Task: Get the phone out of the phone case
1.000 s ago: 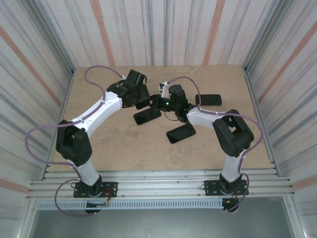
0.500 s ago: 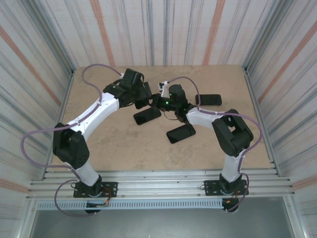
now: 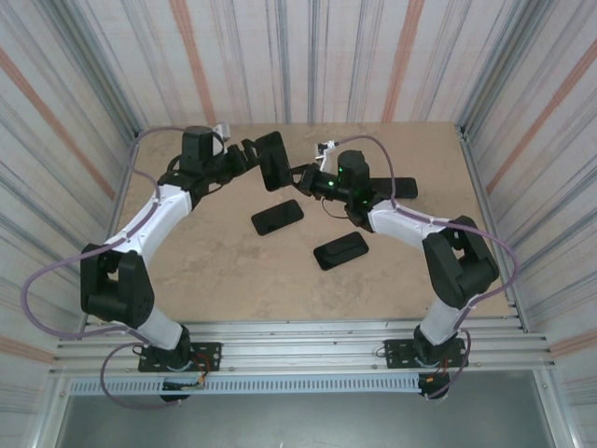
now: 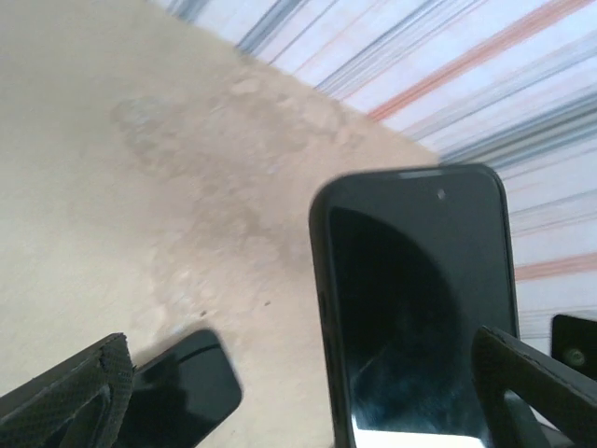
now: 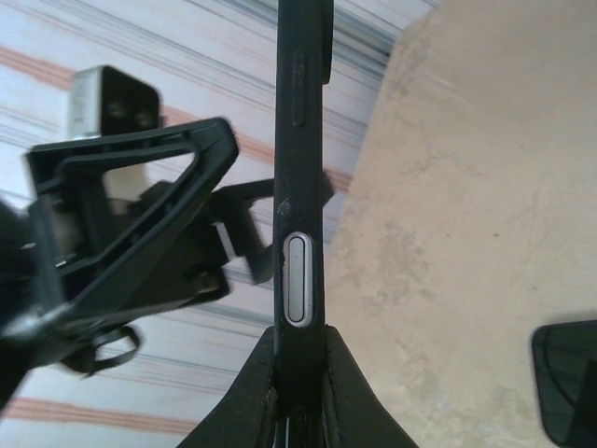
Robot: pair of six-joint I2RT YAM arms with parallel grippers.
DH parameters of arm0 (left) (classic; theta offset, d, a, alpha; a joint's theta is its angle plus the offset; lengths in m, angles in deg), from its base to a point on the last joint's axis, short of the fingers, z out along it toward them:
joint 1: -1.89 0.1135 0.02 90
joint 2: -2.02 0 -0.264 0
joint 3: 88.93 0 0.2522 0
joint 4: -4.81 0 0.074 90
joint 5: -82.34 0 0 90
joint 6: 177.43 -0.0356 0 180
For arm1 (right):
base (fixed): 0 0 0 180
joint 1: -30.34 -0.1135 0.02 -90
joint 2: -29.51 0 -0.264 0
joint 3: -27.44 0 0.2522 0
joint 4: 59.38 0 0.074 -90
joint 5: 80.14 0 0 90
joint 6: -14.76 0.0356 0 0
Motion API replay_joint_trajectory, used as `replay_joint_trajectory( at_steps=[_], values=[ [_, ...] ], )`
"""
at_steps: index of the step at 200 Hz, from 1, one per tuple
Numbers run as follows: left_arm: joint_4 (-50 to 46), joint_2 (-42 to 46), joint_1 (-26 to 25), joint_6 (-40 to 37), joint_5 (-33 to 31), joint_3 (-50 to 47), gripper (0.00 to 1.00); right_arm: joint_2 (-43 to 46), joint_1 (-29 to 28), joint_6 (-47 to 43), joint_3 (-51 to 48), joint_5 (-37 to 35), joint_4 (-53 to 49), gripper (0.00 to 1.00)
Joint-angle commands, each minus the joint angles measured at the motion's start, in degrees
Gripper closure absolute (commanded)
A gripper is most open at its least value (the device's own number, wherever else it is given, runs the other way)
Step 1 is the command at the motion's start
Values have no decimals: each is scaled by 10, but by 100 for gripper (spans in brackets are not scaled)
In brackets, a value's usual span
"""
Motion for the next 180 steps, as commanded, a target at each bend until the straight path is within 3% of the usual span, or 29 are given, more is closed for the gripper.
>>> replay_joint_trajectory(
  at_steps=[1,28,58,136,157,180],
  values=[
    [129,-12,13,42,117,-3,6,40,2,48,-3,23,70,96],
    [219,-27,22,91,169,-2,11,51,3,53,0,31,72,95],
    [267,-42,21,121,221,8,26,50,10,97,-8,38,92,96],
    [290,-43,24,137,243,9,69,43,26,120,-4,59,98,96],
    [314,-54,24,154,256,12,73,41,27,126,-3,69,103,95],
    [347,-64,25,180,265,17,89,35,29,144,-7,76,119,95]
  ],
)
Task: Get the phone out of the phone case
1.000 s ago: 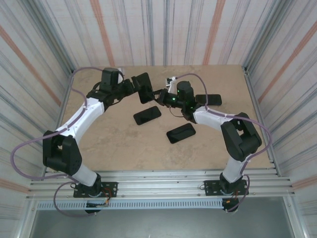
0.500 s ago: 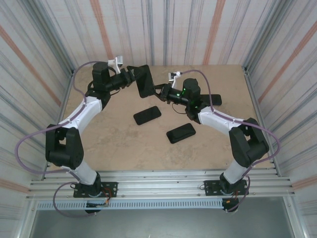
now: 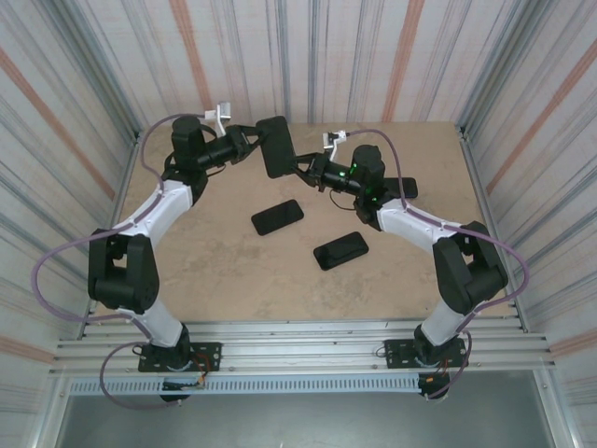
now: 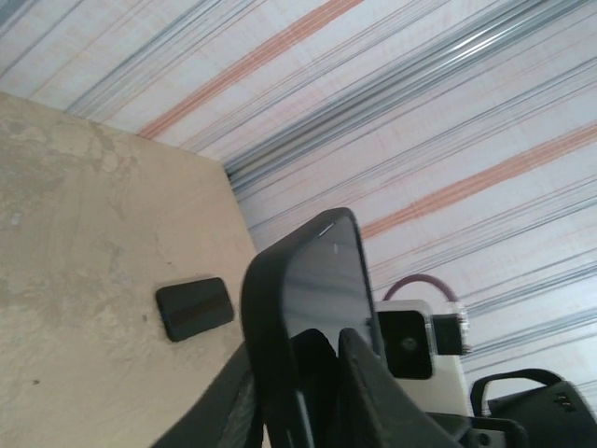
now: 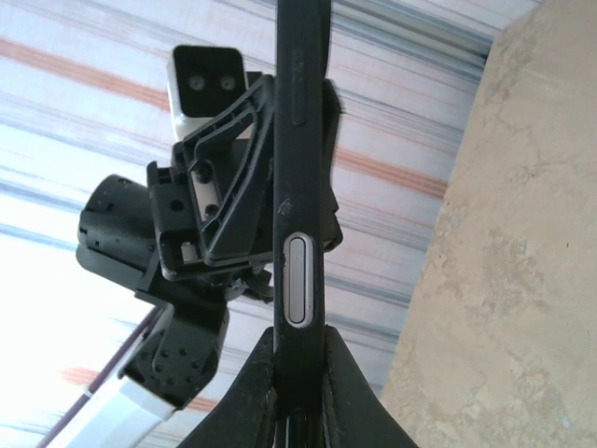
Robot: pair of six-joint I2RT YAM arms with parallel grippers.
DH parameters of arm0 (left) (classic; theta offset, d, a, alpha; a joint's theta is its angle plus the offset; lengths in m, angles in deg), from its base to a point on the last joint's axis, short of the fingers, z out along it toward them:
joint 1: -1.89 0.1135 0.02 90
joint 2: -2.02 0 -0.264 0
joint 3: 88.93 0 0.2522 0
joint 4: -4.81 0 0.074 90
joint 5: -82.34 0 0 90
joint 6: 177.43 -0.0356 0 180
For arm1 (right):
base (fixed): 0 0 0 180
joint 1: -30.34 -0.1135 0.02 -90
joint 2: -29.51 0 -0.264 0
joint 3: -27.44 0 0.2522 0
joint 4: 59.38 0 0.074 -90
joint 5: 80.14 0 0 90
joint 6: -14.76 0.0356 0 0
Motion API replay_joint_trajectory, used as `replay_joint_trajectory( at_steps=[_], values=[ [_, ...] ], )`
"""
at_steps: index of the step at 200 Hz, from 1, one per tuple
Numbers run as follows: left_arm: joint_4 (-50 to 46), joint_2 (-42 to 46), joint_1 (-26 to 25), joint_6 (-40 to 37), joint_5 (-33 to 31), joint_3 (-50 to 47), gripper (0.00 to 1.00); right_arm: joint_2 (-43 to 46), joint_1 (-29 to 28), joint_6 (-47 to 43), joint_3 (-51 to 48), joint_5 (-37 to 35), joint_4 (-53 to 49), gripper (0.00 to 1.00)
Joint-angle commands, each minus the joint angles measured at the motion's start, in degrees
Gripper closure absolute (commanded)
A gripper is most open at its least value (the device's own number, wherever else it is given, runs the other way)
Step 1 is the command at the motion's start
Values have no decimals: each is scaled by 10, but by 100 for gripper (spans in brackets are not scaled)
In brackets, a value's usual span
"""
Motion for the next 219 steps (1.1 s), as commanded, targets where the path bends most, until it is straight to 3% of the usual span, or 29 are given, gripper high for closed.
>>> replay_joint_trajectory(
  at_steps=[1,15,39,69,89,153,219],
  values=[
    [60,-11,-1,18,35,16,90,5,3,27,-3,17,45,95],
    [63,-16,-1,26,38,23,96,2,4,35,-4,19,59,92],
    [73,-19,0,40,33,26,100,16,6,1,-5,17,32,68],
    [91,-17,-2,67,8,20,100,33,11,-31,-16,2,4,60],
    [93,-5,-7,80,-42,4,100,40,9,-44,-38,-21,4,54],
    [110,53,-46,118,-236,-54,100,60,-20,-71,-109,-111,54,49],
    [135,65,-78,121,-274,-59,100,37,-44,-40,-101,-131,99,54]
  ],
)
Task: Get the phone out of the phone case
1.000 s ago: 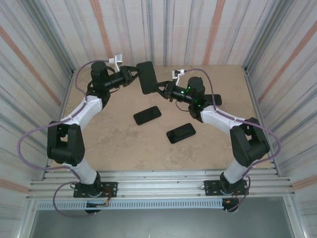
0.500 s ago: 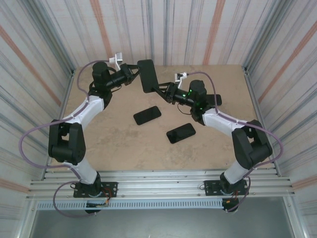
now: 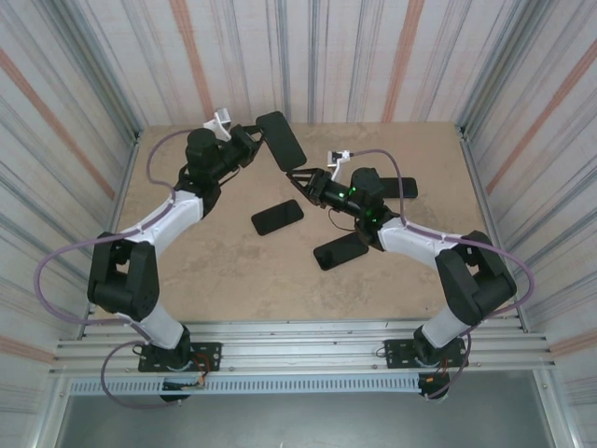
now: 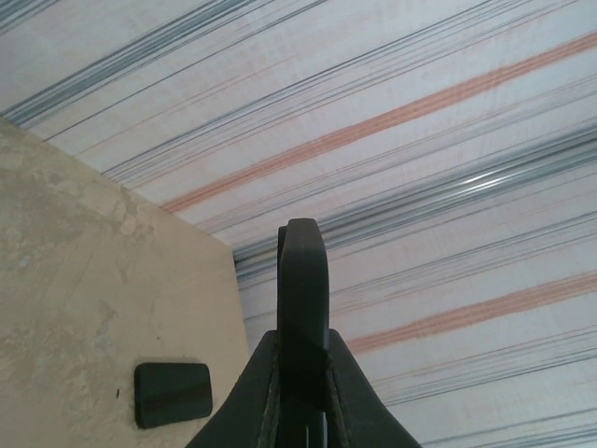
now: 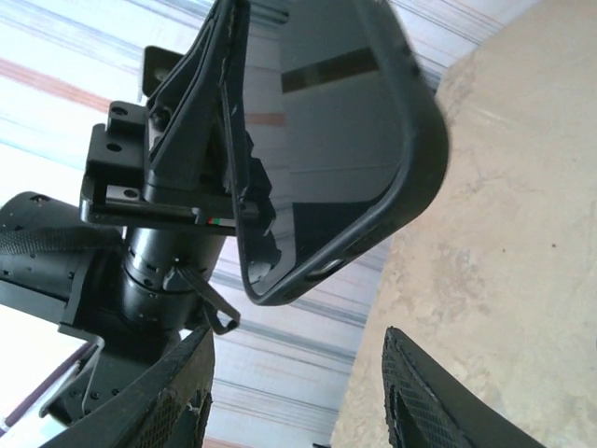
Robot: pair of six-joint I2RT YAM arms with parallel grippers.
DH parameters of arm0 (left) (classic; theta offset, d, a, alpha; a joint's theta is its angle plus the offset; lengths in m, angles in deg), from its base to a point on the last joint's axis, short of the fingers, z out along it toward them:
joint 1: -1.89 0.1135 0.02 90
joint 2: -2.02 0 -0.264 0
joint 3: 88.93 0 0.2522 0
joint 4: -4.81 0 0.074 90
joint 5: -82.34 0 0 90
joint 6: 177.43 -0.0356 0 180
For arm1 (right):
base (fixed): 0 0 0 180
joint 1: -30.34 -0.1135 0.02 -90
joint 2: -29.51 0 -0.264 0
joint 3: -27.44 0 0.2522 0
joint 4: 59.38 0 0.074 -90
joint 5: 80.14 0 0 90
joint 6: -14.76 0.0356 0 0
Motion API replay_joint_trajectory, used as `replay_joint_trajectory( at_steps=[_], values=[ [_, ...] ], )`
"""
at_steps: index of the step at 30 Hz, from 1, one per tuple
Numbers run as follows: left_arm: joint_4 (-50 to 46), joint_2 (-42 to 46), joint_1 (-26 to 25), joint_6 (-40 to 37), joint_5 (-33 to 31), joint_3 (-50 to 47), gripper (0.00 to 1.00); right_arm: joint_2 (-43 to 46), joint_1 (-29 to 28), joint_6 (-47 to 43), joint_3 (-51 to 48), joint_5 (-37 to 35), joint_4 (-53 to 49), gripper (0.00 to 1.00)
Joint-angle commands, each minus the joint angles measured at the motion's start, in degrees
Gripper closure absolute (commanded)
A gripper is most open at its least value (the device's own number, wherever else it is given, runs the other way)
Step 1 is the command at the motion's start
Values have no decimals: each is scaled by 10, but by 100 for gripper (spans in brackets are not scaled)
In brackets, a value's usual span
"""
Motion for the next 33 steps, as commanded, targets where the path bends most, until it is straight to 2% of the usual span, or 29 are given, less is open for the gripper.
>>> replay_joint_trajectory(
  at_steps=[1,4,16,27,33],
  values=[
    [58,40,-14,12,-38,-1,100,-7,-6,9,10,-21,44,55],
    [70,40,-23,19,-56,-8,100,-13,-9,15,14,-25,55,60],
    [74,47,-35,39,-67,-15,100,-17,-4,16,22,-28,62,72],
    [90,47,-35,109,-56,-24,100,-20,8,16,17,-14,78,85],
    [108,49,-37,175,-58,-37,100,-13,15,-36,11,-10,68,93]
  ],
)
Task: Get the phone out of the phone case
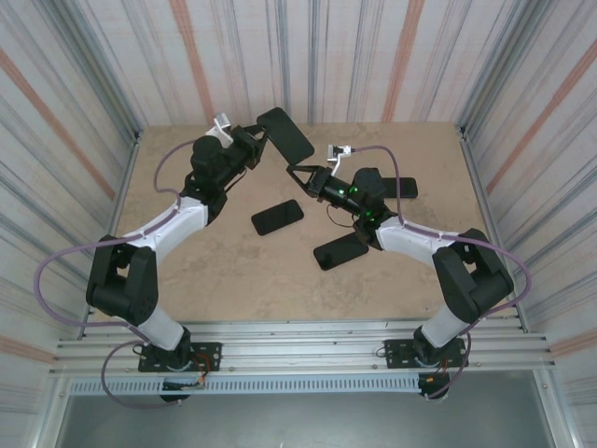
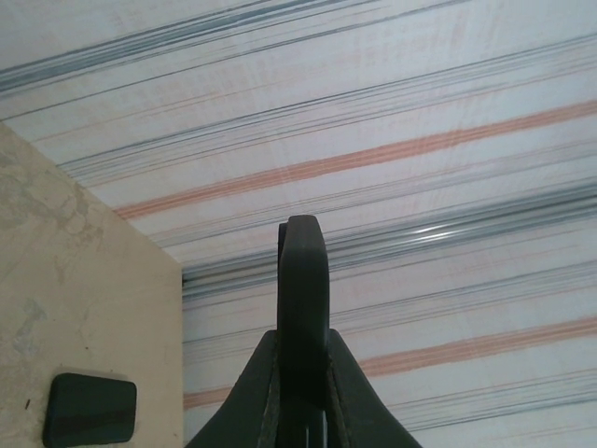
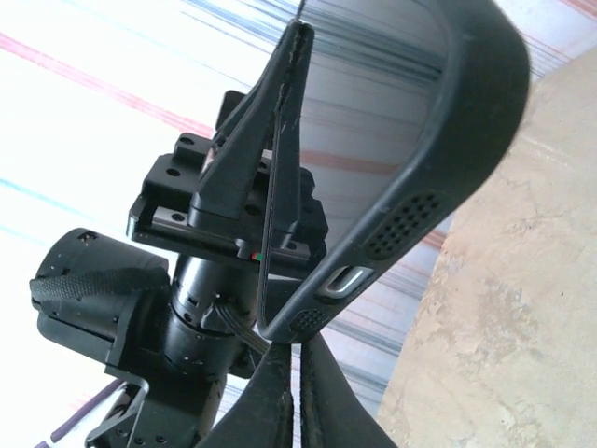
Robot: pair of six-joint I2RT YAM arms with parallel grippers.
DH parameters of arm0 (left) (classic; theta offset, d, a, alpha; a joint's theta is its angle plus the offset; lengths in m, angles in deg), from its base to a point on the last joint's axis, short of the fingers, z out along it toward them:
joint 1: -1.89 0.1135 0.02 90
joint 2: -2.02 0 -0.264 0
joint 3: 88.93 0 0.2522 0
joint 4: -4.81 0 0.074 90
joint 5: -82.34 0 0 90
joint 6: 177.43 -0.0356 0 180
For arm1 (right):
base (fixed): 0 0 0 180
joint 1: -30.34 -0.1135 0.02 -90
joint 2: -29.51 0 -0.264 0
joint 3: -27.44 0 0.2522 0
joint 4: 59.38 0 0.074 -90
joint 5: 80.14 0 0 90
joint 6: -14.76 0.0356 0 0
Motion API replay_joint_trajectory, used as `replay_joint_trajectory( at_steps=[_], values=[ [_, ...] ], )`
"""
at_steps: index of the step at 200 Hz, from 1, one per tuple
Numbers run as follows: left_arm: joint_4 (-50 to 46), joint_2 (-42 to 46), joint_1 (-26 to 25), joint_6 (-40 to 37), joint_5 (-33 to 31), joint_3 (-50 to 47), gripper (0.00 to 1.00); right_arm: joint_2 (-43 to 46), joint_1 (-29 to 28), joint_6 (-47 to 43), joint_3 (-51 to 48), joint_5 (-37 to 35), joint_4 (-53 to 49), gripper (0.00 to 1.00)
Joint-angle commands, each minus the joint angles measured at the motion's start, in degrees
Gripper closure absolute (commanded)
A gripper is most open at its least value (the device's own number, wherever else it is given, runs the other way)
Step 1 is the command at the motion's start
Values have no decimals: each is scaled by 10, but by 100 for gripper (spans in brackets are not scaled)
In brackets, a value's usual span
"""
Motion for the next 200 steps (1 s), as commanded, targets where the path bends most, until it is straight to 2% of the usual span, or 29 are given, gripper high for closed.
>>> replay_joint_trajectory(
  at_steps=[1,32,53,102,122,200],
  values=[
    [50,40,-6,57,11,-6,100,1,15,-48,2,-12,-8,94],
    [42,57,-8,55,15,-4,100,2,29,-46,-7,-5,-2,94],
    [21,66,-8,34,2,-6,100,3,28,-43,-4,19,19,91],
    [36,46,-8,33,-14,-5,100,7,17,-37,9,73,59,73],
    [42,39,-7,33,-16,-3,100,7,11,-30,8,69,65,66],
    [28,49,-8,22,-15,-11,100,2,5,13,17,37,74,67]
  ],
)
